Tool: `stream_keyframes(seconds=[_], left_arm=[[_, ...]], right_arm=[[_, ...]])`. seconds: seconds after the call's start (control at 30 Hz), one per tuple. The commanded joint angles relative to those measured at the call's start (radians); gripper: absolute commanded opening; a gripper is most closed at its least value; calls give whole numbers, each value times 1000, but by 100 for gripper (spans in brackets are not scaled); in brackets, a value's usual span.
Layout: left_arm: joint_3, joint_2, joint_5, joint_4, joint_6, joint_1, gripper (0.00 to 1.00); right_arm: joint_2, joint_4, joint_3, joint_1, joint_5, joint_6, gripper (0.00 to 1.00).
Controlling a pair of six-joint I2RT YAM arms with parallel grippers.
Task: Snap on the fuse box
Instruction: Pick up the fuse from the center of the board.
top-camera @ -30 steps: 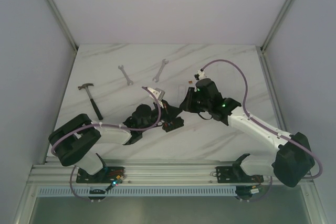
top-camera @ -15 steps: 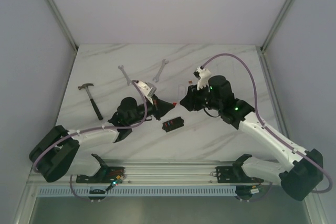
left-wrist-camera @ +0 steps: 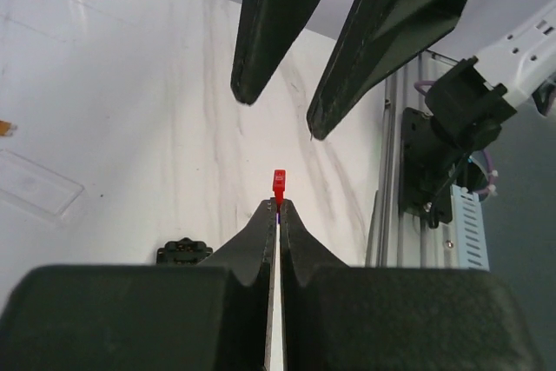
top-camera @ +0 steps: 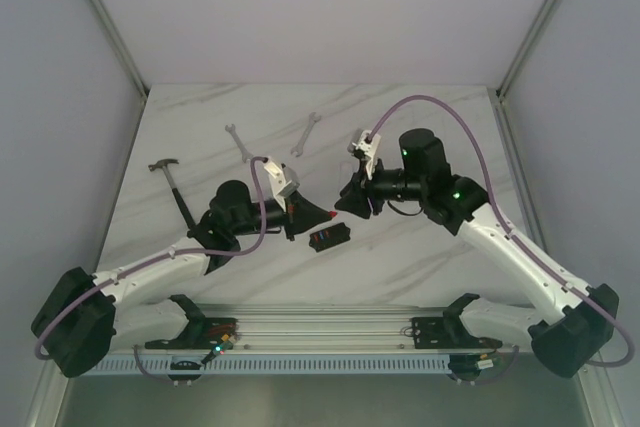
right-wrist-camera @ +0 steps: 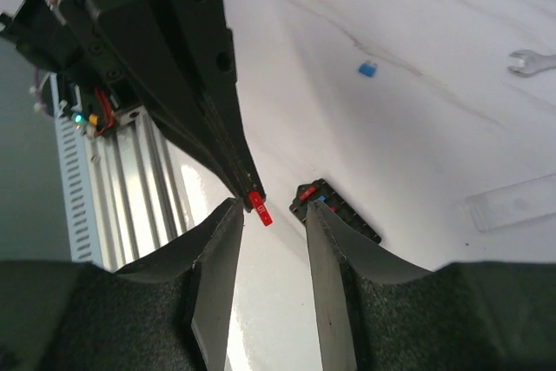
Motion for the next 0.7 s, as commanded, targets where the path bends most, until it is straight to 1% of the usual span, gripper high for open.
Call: stream_keyframes(seconds=[0.0, 0.17, 0.33, 0.47, 0.67], left_arm=[[31, -21, 87, -10, 27, 4, 0], [33, -25, 110, 27, -12, 4, 0], [35, -12, 140, 77, -48, 3, 0], [45, -3, 165, 89, -60, 2, 0], [54, 10, 186, 94, -64, 3, 0]], right_arm=[[14, -56, 33, -4, -135, -97, 42], [18, -79, 31, -4, -202, -134, 41], [36, -97, 34, -4, -216, -149, 40], [51, -106, 39, -3, -232, -163, 37], [56, -112, 43, -4, -257, -178, 28]])
